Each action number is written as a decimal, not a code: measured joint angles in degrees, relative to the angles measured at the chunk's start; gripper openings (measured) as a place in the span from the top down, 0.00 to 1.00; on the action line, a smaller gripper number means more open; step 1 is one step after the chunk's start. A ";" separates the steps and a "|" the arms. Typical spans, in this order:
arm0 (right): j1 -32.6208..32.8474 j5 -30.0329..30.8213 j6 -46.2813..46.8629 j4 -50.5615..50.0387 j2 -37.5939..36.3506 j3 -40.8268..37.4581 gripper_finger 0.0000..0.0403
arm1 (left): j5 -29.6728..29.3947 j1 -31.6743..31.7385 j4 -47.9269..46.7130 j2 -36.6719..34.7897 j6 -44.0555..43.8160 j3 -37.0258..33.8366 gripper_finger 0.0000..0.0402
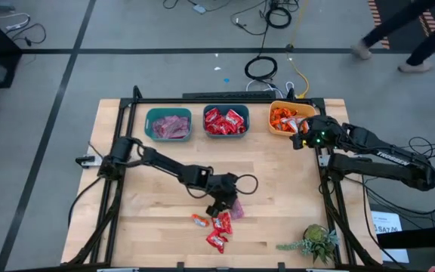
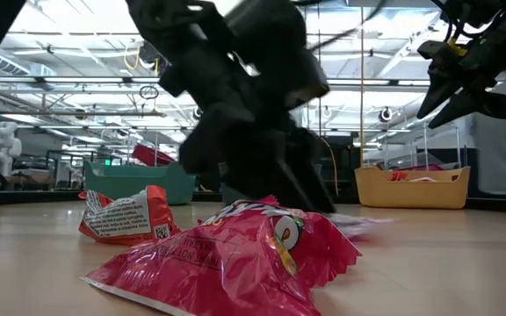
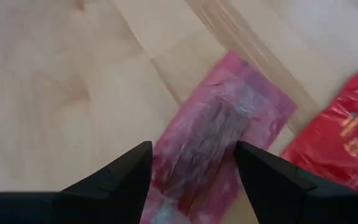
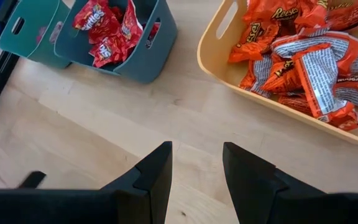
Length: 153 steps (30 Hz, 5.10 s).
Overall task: Sort candy
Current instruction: Put the red chocolate into the green bin, then put the red candy into the blue bin
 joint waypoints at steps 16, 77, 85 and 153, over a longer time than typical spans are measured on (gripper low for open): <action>1.24 0.41 0.34 -0.10 -0.01 0.00 0.67 | 1.02 -0.03 -10.18 1.55 -0.11 4.02 0.94; 1.46 1.36 -5.32 8.52 3.22 0.02 0.67 | -16.15 50.47 -22.70 -56.86 -34.71 -27.84 0.85; 2.89 1.27 -5.28 8.52 3.20 0.02 0.67 | -16.77 50.42 -20.74 -56.88 -34.73 -27.84 0.65; 37.16 -2.36 -35.63 56.55 51.52 8.64 0.67 | -1.09 19.13 -21.94 -78.30 -39.67 -42.21 0.35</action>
